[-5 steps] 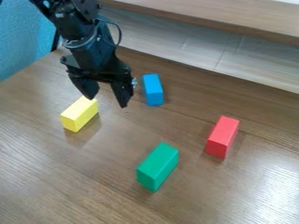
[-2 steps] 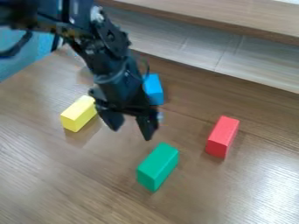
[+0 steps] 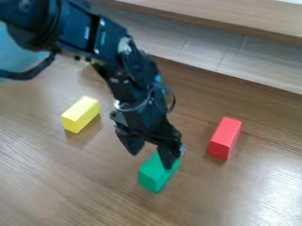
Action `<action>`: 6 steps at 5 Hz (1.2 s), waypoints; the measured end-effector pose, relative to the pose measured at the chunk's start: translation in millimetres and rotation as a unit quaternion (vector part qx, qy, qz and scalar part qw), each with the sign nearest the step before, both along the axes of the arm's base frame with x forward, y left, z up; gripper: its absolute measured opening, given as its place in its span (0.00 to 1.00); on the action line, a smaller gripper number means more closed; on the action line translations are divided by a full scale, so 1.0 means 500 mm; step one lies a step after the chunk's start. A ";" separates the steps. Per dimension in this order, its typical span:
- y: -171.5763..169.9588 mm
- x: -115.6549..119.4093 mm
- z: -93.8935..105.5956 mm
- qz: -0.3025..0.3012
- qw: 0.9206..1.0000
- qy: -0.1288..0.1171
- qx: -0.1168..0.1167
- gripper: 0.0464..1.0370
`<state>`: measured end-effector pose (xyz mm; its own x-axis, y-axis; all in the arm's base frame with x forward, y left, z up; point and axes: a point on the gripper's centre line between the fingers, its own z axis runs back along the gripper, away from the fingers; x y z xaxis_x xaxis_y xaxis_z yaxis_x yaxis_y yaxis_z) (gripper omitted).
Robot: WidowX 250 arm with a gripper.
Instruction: Put the green box on top of yellow box
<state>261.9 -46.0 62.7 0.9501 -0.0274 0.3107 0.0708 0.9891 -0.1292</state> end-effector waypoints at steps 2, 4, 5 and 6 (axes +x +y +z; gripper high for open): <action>-0.004 -0.001 -0.034 0.004 1.000 0.014 0.017 0.96; -0.009 0.003 -0.062 0.027 0.998 0.036 0.032 0.62; -0.009 0.003 -0.061 0.030 0.998 0.039 0.031 0.55; 0.022 0.006 -0.036 0.053 0.998 0.032 0.028 0.55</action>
